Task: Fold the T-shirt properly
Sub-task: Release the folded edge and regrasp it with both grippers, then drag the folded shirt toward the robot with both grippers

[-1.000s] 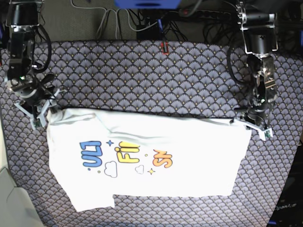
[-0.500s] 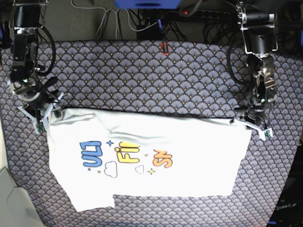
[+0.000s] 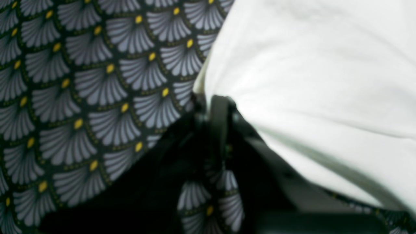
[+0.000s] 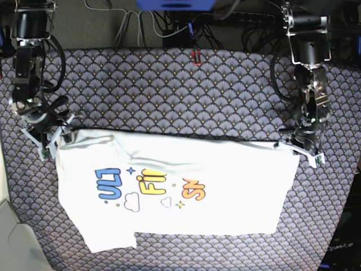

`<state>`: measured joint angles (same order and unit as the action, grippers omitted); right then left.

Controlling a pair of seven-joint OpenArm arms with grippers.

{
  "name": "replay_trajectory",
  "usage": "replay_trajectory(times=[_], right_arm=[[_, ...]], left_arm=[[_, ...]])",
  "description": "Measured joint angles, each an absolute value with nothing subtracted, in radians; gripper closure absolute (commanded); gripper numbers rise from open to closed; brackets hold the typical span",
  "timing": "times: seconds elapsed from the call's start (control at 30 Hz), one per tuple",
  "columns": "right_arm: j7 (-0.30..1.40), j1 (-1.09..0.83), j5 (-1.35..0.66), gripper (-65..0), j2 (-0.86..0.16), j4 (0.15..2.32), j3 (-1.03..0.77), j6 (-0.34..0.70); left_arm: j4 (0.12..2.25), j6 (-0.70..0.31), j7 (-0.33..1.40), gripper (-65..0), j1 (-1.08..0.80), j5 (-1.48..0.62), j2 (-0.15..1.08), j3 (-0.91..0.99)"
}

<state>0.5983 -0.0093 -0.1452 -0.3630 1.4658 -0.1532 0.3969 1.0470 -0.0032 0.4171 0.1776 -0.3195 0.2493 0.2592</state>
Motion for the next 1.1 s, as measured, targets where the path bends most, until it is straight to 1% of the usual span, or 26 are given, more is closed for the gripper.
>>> replay_trajectory(times=[0.07,0.17,0.3,0.5,0.77,0.83,0.9,1.0,1.1], right_arm=[[0.595,-0.006,-0.146,-24.4,-0.363,1.443,-0.153,0.397],[0.58,0.017,-0.142,-16.0,-0.363,1.36,-0.151,0.397],[0.571,0.051,-0.145,-0.7,-0.363,1.29,-0.15,0.397],[0.573,0.037,-0.141,0.0,-0.375,1.314,-0.149,0.397],[0.575,-0.078,-0.142,0.0,-0.394,1.494,-0.149,0.398],[0.574,-0.084,-0.144,0.0,-0.394,1.5,-0.15,0.41],[0.574,-0.094,-0.143,0.0,-0.397,1.501,-0.154,0.46],[0.579,-0.101,-0.146,0.0,-0.4,1.501,-0.154,0.464],[0.568,-0.119,-0.143,0.0,-0.425,1.501,-0.154,0.464]], left_arm=[[1.047,-0.003,0.417,-1.4,0.178,-0.319,0.249,0.259],[1.047,-0.003,0.418,-1.4,0.178,-0.319,0.249,0.259],[1.048,-0.003,0.418,-1.4,0.178,-0.319,0.249,0.259],[1.048,-0.003,0.419,-1.3,0.176,-0.319,0.252,0.259],[1.058,-0.004,0.418,-1.2,0.16,-0.323,0.255,0.26],[1.099,-0.002,0.468,-1.2,0.145,-0.323,0.256,0.262],[1.146,-0.001,0.494,-1.2,0.122,-0.318,0.258,0.262],[1.213,-0.002,0.507,-1.2,0.082,-0.318,0.269,0.262],[1.248,-0.002,0.505,-1.2,0.062,-0.316,0.282,0.262]])
